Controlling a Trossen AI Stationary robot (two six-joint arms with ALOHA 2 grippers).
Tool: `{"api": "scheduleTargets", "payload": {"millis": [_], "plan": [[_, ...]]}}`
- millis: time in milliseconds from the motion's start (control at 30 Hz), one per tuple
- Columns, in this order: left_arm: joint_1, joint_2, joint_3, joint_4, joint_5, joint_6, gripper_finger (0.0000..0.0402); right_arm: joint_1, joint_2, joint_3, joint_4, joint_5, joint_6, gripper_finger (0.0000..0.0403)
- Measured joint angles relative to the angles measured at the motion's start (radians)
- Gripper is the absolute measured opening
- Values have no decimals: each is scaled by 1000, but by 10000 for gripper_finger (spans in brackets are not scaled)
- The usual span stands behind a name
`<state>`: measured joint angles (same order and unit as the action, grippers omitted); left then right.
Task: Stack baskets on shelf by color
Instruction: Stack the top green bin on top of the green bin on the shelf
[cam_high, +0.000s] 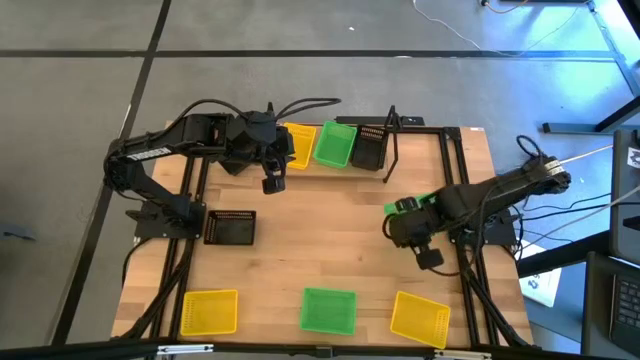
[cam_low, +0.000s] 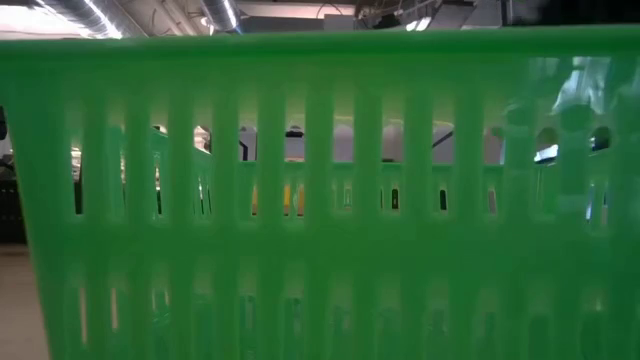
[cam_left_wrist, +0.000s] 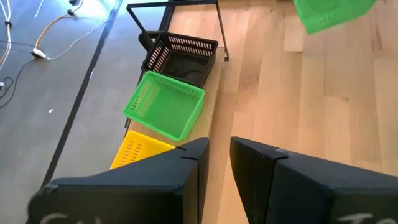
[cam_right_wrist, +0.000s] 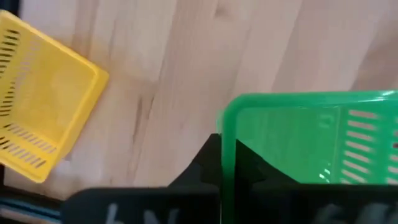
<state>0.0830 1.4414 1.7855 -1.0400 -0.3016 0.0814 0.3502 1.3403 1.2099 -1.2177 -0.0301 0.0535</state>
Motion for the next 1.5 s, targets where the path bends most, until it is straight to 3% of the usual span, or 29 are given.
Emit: {"api": "scheduleTargets", "payload": {"millis": [133, 333, 500, 600, 800, 1000, 1200, 1500], "plan": [[0, 0, 0, 0, 0, 0, 59, -42, 0, 116, -8, 104, -159, 0], [0, 0, 0, 0, 0, -1, 59, -176, 1, 229, 5, 401, -365, 0], [0, 0, 0, 1, 0, -5, 59, -342, 44, 302, 107, 430, -606, 0], [0, 0, 0, 1, 0, -27, 59, -437, 93, 350, 175, 409, -790, 0], [0, 0, 0, 1, 0, -44, 59, -588, 203, 405, 259, 171, -1157, 0], [0, -20, 2, 1, -31, -88, 59, -675, 319, 410, 348, 58, -1369, 0], [0, -41, 2, 11, -60, -106, 59, -736, 437, 410, 359, -3, -1477, 0], [11, -49, 1, 11, -70, -106, 59, -783, 546, 410, 349, -6, -1615, 0]]}}
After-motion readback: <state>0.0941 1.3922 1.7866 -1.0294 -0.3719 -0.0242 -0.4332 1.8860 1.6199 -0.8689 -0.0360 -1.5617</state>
